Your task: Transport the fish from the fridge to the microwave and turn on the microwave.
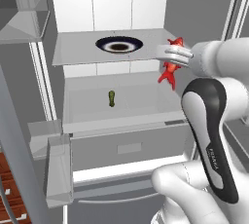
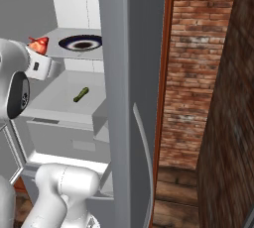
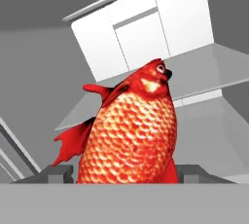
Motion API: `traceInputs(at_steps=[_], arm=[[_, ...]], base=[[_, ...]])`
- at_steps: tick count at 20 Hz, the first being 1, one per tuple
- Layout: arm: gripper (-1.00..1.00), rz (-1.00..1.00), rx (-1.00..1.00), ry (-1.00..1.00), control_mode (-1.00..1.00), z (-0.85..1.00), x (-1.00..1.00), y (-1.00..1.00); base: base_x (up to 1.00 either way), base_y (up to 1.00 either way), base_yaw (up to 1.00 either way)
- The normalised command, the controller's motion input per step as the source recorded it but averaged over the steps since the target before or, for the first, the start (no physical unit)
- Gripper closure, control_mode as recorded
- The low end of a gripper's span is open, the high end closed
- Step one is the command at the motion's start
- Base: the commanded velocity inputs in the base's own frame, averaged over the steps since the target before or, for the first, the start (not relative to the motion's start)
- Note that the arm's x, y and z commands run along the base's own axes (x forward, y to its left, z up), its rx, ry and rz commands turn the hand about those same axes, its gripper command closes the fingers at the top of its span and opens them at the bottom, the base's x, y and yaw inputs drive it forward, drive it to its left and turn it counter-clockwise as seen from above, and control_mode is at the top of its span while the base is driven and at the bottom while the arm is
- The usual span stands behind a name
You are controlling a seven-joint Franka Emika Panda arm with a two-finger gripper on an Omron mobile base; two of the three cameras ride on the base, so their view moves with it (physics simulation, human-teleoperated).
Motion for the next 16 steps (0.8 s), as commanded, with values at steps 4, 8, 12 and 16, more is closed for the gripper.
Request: traceInputs(at_steps=[4,8,12,16], arm=[[1.0,0.0,0.0,0.0,-1.0,0.09,-0.11,-0.21],[1.0,-0.01,0.0,0.0,-1.0,0.07,-0.16,-0.25],[1.0,-0.01,0.0,0.0,-1.0,0.03,-0.2,-0.23],[1.0,-0.02,0.0,0.0,-1.0,0.07,-0.26,-0.21]], base=[[0.0,0.0,0.0],[0.0,0.0,0.0],[0.0,0.0,0.0],[0.0,0.0,0.0]])
